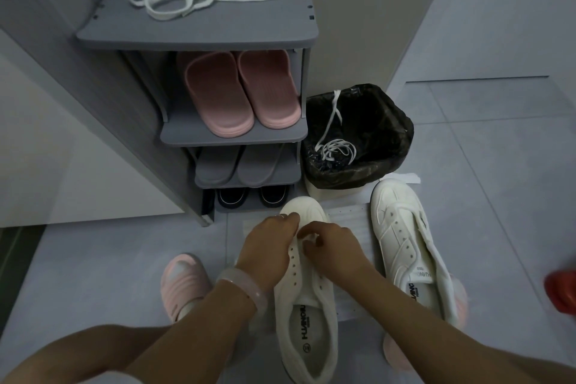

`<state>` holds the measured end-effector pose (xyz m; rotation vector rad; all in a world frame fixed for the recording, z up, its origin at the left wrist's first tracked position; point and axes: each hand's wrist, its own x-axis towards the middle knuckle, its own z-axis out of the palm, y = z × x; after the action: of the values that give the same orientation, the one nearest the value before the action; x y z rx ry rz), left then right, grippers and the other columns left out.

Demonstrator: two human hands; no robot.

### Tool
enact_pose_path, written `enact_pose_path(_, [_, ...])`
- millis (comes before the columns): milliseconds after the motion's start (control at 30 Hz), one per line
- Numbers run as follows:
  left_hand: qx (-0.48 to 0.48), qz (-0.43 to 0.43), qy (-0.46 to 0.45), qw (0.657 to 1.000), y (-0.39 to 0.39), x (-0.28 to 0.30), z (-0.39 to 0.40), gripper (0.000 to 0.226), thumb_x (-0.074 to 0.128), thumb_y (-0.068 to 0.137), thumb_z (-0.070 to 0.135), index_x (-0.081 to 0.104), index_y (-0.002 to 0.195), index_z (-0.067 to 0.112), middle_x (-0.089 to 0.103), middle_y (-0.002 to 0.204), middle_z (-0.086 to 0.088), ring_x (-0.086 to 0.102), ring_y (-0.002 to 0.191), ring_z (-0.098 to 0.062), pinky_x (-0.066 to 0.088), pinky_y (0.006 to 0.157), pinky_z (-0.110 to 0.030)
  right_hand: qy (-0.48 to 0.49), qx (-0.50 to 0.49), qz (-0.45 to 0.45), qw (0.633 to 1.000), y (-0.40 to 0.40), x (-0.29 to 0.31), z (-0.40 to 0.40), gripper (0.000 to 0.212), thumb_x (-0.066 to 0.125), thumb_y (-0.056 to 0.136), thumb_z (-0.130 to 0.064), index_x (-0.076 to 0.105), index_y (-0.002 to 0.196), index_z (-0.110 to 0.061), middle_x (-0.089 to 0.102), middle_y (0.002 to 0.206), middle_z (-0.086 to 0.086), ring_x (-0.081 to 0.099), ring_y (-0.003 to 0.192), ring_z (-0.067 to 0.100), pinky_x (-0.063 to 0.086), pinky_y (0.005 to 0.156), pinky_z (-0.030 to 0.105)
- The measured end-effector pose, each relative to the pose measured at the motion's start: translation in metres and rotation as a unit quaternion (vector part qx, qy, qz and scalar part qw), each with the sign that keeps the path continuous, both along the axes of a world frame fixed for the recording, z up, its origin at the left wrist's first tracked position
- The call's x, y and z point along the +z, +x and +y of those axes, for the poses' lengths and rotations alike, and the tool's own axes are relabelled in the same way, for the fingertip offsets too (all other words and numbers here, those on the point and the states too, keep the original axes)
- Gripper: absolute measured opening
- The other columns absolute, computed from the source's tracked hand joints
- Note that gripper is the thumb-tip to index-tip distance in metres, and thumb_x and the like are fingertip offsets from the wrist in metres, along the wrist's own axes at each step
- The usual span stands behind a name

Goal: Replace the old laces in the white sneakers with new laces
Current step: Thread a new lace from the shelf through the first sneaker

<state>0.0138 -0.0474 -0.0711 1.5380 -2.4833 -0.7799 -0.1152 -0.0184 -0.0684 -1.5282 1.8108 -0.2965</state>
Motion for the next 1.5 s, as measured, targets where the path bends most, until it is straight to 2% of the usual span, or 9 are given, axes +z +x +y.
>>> enact_pose_path(233, [0.205,0.046,0.131,0.969,0.003,-0.008,-0.008,0.030,0.064,0.085,0.019,0.044,0.062,0.019,0.046,0.065,0.008,0.049,0.071,-0.012,0.034,0.059,-0.019,0.054,-0.014,-0.004,0.998,0.003,-0.005,0.004,0.035,0.047,0.091,-0.020,0.059,0.123,-0.028,0.065,0.111,0.005,0.062,0.098,0.020,0.049,0.078,0.024])
enact_pose_path(533, [0.197,0.019,0.118,0.973,-0.002,-0.010,-0.005,0.028,0.054,0.091,0.017,0.047,0.064,0.015,0.052,0.069,0.003,0.052,0.070,-0.013,0.035,0.054,-0.011,0.145,-0.051,-0.154,0.976,-0.007,-0.001,-0.001,0.040,0.049,0.089,-0.007,0.058,0.125,-0.021,0.058,0.129,0.005,0.054,0.081,0.004,0.043,0.067,0.009])
enact_pose_path(600, [0.111,-0.063,0.056,0.990,-0.010,-0.004,0.001,0.014,0.043,0.094,0.012,0.054,0.085,0.010,0.058,0.091,-0.004,0.056,0.091,-0.020,0.036,0.069,-0.019,0.152,-0.063,-0.172,0.971,-0.007,-0.001,0.002,0.041,0.049,0.090,-0.008,0.056,0.128,-0.022,0.061,0.122,0.004,0.058,0.089,0.007,0.046,0.076,0.015])
enact_pose_path(700, [0.044,-0.138,0.031,0.989,-0.019,0.002,0.010,0.021,0.036,0.096,0.010,0.049,0.113,0.006,0.052,0.118,-0.009,0.051,0.109,-0.021,0.041,0.086,-0.025,0.182,-0.106,-0.241,0.947,-0.009,-0.001,0.002,0.040,0.047,0.090,-0.005,0.056,0.127,-0.020,0.055,0.081,-0.008,0.049,0.046,-0.008,0.035,0.044,0.006])
enact_pose_path(800, [0.055,-0.134,0.075,0.987,-0.022,0.006,0.015,0.035,0.044,0.094,0.029,0.043,0.121,0.006,0.046,0.122,-0.010,0.047,0.114,-0.023,0.041,0.089,-0.026,0.193,-0.142,-0.252,0.938,-0.011,-0.002,0.001,0.041,0.044,0.089,0.000,0.061,0.121,-0.018,0.047,0.063,-0.010,0.039,0.032,0.000,0.029,0.037,0.011])
enact_pose_path(967, [0.061,-0.107,0.135,0.983,-0.017,0.011,0.009,0.026,0.052,0.086,0.019,0.048,0.107,0.004,0.051,0.108,-0.010,0.054,0.101,-0.025,0.039,0.070,-0.022,0.131,-0.101,-0.181,0.969,-0.005,0.000,0.003,0.041,0.042,0.088,-0.002,0.063,0.120,-0.018,0.062,0.083,-0.009,0.056,0.065,-0.006,0.037,0.055,0.006])
enact_pose_path(1100, [0.061,-0.040,0.164,0.984,0.000,0.009,0.000,0.017,0.050,0.086,0.010,0.046,0.069,0.010,0.053,0.083,-0.007,0.055,0.083,-0.022,0.033,0.058,-0.021,0.095,-0.025,-0.050,0.994,0.000,-0.004,0.006,0.036,0.048,0.090,-0.020,0.059,0.122,-0.032,0.066,0.113,0.002,0.063,0.095,0.018,0.048,0.077,0.022])
enact_pose_path(1367, [0.061,0.048,0.176,0.981,0.019,0.005,0.000,0.026,0.060,0.084,0.016,0.064,0.109,0.010,0.063,0.108,-0.001,0.058,0.101,-0.013,0.038,0.072,-0.012,0.064,-0.063,0.031,0.996,0.019,-0.004,0.004,0.021,0.049,0.092,-0.033,0.059,0.109,-0.027,0.064,0.104,0.001,0.061,0.093,0.020,0.045,0.070,0.027])
enact_pose_path(1500, [0.046,-0.160,0.004,0.986,0.009,0.014,0.009,0.038,0.049,0.084,0.044,0.053,0.110,0.016,0.051,0.111,-0.002,0.048,0.110,-0.021,0.036,0.086,-0.027,0.025,-0.084,0.048,0.995,0.026,-0.007,0.007,0.023,0.040,0.096,-0.026,0.059,0.110,-0.023,0.065,0.104,0.003,0.061,0.094,0.020,0.045,0.074,0.027])
